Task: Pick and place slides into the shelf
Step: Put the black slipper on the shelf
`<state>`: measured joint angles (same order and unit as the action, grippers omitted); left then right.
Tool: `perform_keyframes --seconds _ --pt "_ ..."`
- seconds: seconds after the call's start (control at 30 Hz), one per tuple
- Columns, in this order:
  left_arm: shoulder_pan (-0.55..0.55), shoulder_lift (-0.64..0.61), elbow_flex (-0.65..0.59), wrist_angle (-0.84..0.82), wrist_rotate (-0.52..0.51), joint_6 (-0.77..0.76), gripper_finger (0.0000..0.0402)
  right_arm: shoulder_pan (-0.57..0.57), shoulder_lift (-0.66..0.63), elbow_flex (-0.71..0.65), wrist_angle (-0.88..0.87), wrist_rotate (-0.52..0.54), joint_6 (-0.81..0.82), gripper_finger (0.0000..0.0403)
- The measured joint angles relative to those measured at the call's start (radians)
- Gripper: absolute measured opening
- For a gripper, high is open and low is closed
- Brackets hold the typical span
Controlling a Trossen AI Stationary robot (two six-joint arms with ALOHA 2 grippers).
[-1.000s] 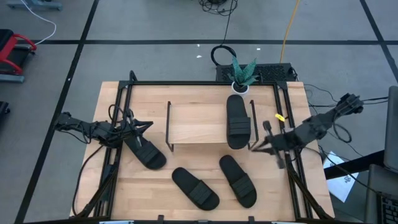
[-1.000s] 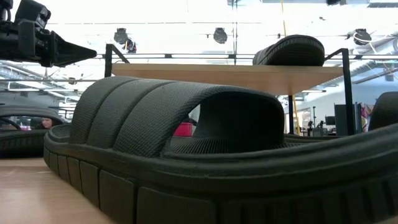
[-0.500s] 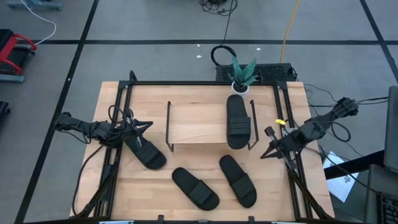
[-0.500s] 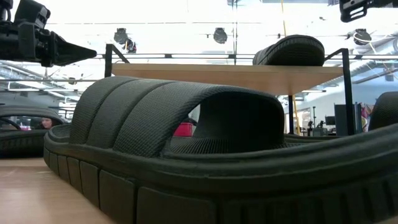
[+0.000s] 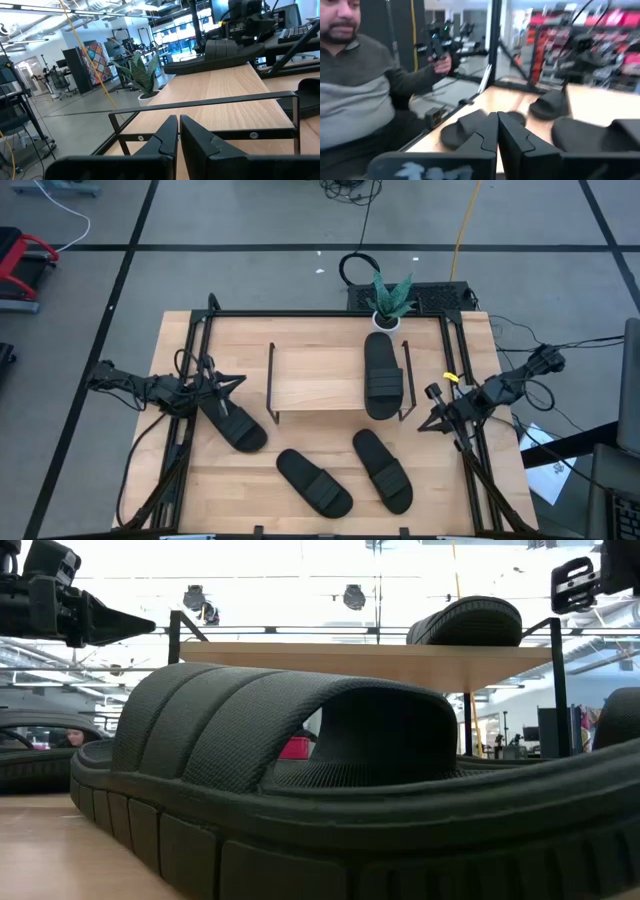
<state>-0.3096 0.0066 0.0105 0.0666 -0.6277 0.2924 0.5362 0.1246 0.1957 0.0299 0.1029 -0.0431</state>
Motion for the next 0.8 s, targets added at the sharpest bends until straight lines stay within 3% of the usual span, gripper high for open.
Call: perform_keyframes --seconds 0.4,0.57,0.8 --pt "0.000 0.000 0.004 -0.010 0.000 -0.100 0.0026 0.000 -0.023 -0.073 0.112 0.001 -0.063 0.0000" --pt "0.000 0.000 0.152 -0.299 -0.018 -0.267 0.0026 0.000 -0.023 -0.073 0.121 0.000 -0.048 0.0000" --pt "0.000 0.000 0.218 -0.331 0.018 -0.331 0.0026 0.000 -0.019 -0.073 0.116 0.000 -0.048 0.0000"
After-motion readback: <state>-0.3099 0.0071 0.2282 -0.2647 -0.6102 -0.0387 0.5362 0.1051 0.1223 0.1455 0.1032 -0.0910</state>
